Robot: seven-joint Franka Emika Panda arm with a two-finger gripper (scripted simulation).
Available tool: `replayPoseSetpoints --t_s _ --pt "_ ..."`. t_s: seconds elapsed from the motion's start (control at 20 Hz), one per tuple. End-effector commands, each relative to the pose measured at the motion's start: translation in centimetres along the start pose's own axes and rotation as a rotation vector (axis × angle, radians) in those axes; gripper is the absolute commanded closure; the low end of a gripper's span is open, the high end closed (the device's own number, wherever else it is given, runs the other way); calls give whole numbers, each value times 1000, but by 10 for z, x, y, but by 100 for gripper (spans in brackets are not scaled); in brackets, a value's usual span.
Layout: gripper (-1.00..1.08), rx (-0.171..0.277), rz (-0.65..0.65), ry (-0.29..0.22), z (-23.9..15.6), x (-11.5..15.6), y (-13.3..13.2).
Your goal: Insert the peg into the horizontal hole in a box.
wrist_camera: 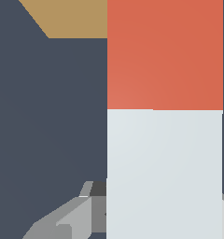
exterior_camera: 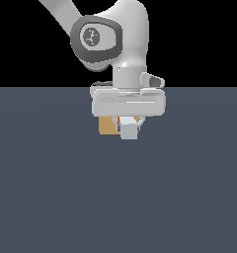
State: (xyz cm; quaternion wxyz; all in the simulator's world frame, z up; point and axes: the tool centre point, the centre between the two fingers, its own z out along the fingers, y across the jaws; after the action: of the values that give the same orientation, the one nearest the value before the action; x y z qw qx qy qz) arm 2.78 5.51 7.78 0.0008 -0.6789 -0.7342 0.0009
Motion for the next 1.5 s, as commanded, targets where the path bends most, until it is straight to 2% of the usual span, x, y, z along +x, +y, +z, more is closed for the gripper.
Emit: replayPoseSetpoints --t_s 0.0,0.85,1.05,1.45 --pt "108 -3 -14 0 -3 4 3" --pt "108 -1 -12 0 -2 7 1" --pt "108 -2 -12 0 -3 25 1" --pt "108 -4 -12 0 -4 82 0"
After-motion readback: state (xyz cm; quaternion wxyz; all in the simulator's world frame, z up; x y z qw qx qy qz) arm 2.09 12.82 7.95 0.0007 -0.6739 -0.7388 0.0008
